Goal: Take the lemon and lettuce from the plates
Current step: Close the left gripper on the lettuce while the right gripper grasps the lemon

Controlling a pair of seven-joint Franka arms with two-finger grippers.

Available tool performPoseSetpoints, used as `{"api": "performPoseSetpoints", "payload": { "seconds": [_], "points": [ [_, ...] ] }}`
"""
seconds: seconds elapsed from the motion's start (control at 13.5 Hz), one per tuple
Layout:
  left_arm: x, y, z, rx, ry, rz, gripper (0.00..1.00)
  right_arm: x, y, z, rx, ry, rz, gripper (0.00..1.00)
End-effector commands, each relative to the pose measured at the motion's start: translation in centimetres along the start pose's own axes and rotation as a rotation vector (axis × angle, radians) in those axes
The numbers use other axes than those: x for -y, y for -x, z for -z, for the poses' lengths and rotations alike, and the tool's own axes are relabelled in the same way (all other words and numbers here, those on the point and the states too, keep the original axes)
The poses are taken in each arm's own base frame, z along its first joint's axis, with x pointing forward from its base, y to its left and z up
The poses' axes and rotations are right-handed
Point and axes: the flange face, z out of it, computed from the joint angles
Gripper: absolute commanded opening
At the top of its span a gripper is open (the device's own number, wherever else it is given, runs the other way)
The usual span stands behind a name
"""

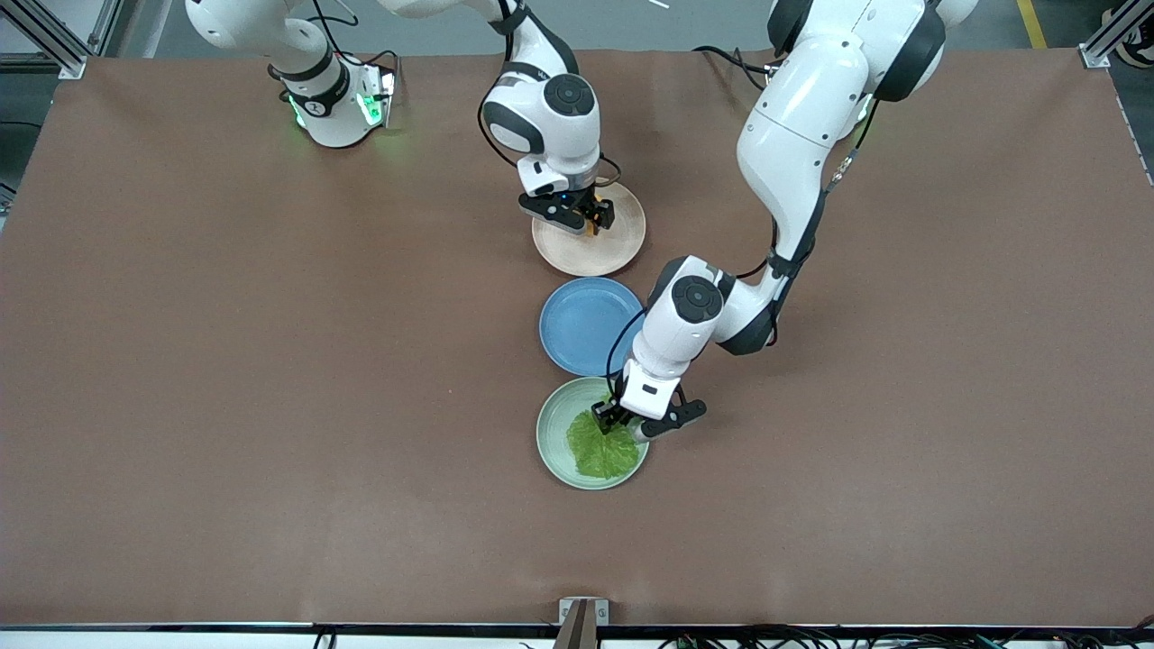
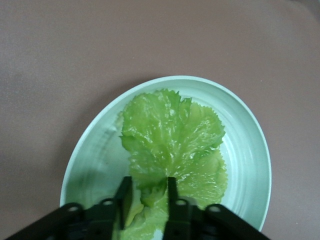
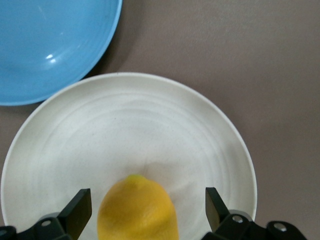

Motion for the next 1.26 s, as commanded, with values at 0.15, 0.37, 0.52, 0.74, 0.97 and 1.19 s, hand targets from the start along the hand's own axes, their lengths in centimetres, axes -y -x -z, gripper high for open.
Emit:
{"api": "performPoseSetpoints", "payload": {
  "seconds": [0.15,0.37,0.52,0.74,0.97,1.19],
  "points": [
    [-2.4,-0.7,3.0,-0.031,0.051,0.014,0.01,0.5,2.7,-0.8,-0.017,-0.030,-0.023,1.00],
    [-3.6,-1.8,6.2,-0.024,0.045,0.018,0.00,0.5,3.5,-0.9,-0.027,-0.034,-0.007,0.95],
    [-4.2,-2.5,9.2,0.017,-0.018,0.009,0.00,0.4,3.3,-0.9,-0.033,-0.033,-0.003,0.84],
    [-2.8,-4.9,14.6,0.081,-0.122,-0.047,0.00,0.4,3.3,-1.0,-0.052,-0.033,0.025,0.59],
    [0.5,-7.9,19.7,0.185,-0.238,-0.160,0.00,0.3,1.3,0.2,-0.061,-0.014,0.007,0.00],
    [5.6,-9.9,21.7,0.222,-0.272,-0.219,0.00,-0.1,-6.0,7.3,-0.077,-0.039,0.012,0.00]
  ]
}}
